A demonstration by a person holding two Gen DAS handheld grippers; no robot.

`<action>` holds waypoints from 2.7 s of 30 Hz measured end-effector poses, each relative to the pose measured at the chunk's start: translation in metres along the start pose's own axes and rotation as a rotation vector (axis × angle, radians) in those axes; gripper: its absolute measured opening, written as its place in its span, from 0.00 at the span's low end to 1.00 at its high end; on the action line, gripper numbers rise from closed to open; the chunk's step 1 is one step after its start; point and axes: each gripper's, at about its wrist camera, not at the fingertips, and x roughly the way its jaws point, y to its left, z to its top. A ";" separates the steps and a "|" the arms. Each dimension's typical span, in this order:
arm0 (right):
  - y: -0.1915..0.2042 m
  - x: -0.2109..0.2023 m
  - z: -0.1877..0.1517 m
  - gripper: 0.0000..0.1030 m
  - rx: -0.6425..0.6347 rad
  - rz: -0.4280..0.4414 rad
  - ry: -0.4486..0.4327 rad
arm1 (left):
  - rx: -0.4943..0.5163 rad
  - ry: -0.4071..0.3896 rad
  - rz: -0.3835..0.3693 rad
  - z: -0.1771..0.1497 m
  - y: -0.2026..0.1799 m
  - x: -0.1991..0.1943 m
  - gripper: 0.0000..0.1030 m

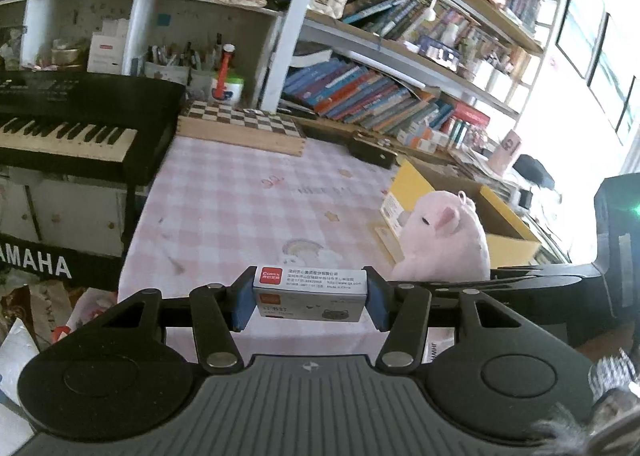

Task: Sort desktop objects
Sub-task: 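Carry the small box and pink pig with both tools toward the yellow box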

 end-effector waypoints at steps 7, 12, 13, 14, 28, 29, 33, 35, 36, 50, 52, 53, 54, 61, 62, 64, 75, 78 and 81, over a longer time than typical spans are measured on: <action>0.001 -0.020 -0.027 0.69 0.031 -0.054 0.008 | 0.026 0.045 -0.069 -0.023 -0.012 -0.009 0.50; -0.009 -0.036 -0.044 0.69 0.074 -0.116 0.021 | 0.043 0.067 -0.120 -0.032 -0.022 -0.009 0.50; -0.012 -0.039 -0.047 0.69 0.088 -0.128 0.024 | 0.049 0.069 -0.130 -0.032 -0.025 -0.009 0.50; -0.015 -0.042 -0.051 0.69 0.103 -0.140 0.025 | 0.056 0.072 -0.142 -0.032 -0.028 -0.008 0.50; -0.056 -0.080 -0.083 0.69 0.256 -0.279 0.006 | 0.175 0.150 -0.314 -0.037 -0.085 0.023 0.50; -0.060 -0.082 -0.085 0.69 0.265 -0.287 0.005 | 0.182 0.154 -0.323 -0.037 -0.089 0.025 0.50; -0.073 -0.088 -0.089 0.69 0.290 -0.312 0.001 | 0.205 0.168 -0.354 -0.037 -0.104 0.035 0.50; -0.080 -0.091 -0.091 0.69 0.301 -0.321 0.001 | 0.212 0.178 -0.366 -0.038 -0.113 0.040 0.50; -0.084 -0.093 -0.092 0.69 0.306 -0.325 0.002 | 0.216 0.182 -0.372 -0.039 -0.117 0.043 0.50; -0.141 -0.100 -0.086 0.70 0.332 -0.330 0.015 | 0.236 0.209 -0.382 -0.034 -0.169 0.078 0.50; -0.149 -0.101 -0.085 0.70 0.333 -0.327 0.017 | 0.239 0.211 -0.381 -0.033 -0.176 0.083 0.50; -0.153 -0.101 -0.084 0.70 0.334 -0.325 0.019 | 0.240 0.212 -0.380 -0.032 -0.180 0.086 0.50; -0.158 -0.101 -0.083 0.70 0.334 -0.323 0.020 | 0.240 0.213 -0.378 -0.032 -0.184 0.089 0.50; -0.185 -0.100 -0.077 0.70 0.333 -0.306 0.027 | 0.243 0.222 -0.364 -0.032 -0.208 0.105 0.50; -0.189 -0.100 -0.076 0.70 0.332 -0.304 0.027 | 0.243 0.221 -0.362 -0.031 -0.211 0.107 0.50; -0.196 -0.100 -0.073 0.70 0.328 -0.298 0.025 | 0.247 0.216 -0.356 -0.030 -0.218 0.111 0.50; -0.236 -0.102 -0.052 0.70 0.288 -0.278 -0.016 | 0.281 0.149 -0.331 -0.014 -0.252 0.129 0.50; -0.248 -0.104 -0.040 0.70 0.271 -0.272 -0.047 | 0.292 0.121 -0.316 -0.008 -0.260 0.134 0.50; -0.261 -0.107 -0.025 0.70 0.249 -0.264 -0.087 | 0.309 0.086 -0.298 0.001 -0.269 0.137 0.50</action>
